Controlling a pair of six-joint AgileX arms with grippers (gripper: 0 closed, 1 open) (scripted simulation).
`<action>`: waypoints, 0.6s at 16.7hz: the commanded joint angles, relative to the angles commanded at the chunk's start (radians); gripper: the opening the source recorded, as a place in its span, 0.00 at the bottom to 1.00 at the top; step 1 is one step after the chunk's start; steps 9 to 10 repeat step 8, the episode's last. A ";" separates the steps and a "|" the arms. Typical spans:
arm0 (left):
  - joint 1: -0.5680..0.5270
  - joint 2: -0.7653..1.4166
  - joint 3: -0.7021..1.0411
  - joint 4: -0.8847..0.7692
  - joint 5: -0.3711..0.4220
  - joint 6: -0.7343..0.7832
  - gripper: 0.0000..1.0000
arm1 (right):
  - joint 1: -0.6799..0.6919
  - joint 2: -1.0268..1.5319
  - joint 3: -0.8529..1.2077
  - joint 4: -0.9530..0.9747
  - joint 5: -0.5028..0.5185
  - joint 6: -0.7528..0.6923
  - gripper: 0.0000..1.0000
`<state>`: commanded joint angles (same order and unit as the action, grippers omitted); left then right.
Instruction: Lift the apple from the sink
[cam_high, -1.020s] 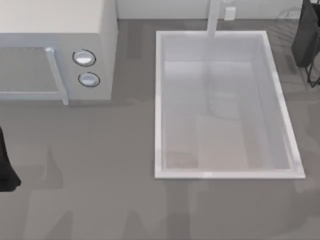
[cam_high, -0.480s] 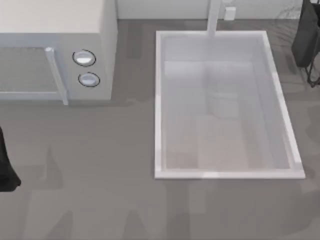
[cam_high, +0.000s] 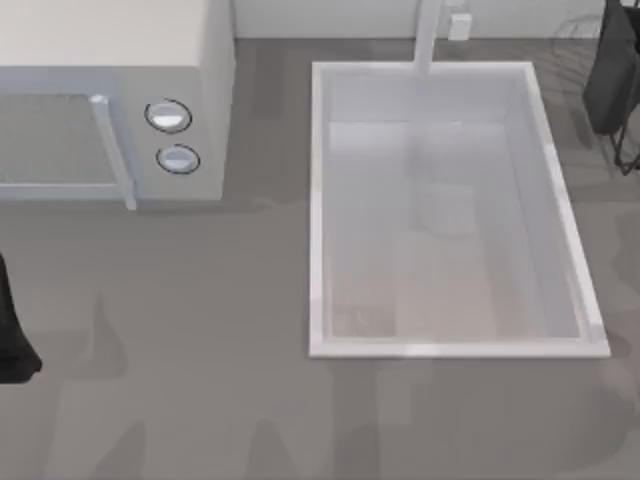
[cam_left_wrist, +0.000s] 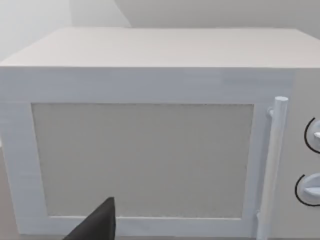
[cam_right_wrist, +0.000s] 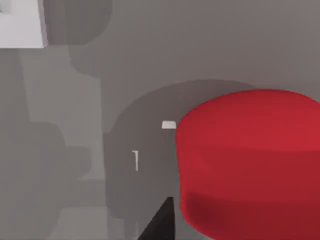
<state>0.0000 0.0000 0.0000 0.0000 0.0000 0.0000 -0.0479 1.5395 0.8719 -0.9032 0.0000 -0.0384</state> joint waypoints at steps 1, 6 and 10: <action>0.000 0.000 0.000 0.000 0.000 0.000 1.00 | 0.000 0.000 0.000 0.000 0.000 0.000 0.90; 0.000 0.000 0.000 0.000 0.000 0.000 1.00 | 0.000 0.000 0.000 0.000 0.000 0.000 1.00; 0.000 0.000 0.000 0.000 0.000 0.000 1.00 | 0.000 0.000 0.000 0.000 0.000 0.000 1.00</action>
